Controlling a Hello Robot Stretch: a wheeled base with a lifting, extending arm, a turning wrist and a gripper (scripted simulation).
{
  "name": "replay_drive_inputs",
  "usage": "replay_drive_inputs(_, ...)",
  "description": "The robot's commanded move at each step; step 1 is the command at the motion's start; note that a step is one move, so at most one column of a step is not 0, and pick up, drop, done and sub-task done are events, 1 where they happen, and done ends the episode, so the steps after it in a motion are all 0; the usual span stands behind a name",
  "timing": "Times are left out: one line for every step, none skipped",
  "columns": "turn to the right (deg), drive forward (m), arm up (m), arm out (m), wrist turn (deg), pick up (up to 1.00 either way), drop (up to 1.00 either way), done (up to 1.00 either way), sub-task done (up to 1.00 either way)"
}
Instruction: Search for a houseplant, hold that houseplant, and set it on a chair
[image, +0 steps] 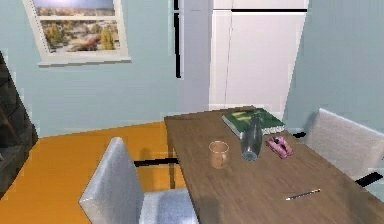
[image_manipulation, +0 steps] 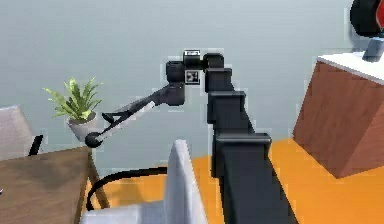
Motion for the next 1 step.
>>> replay_drive_inputs(0.0, 0.00, -0.36, 0.00, 0.0, 0.00, 0.00, 0.00, 0.00)
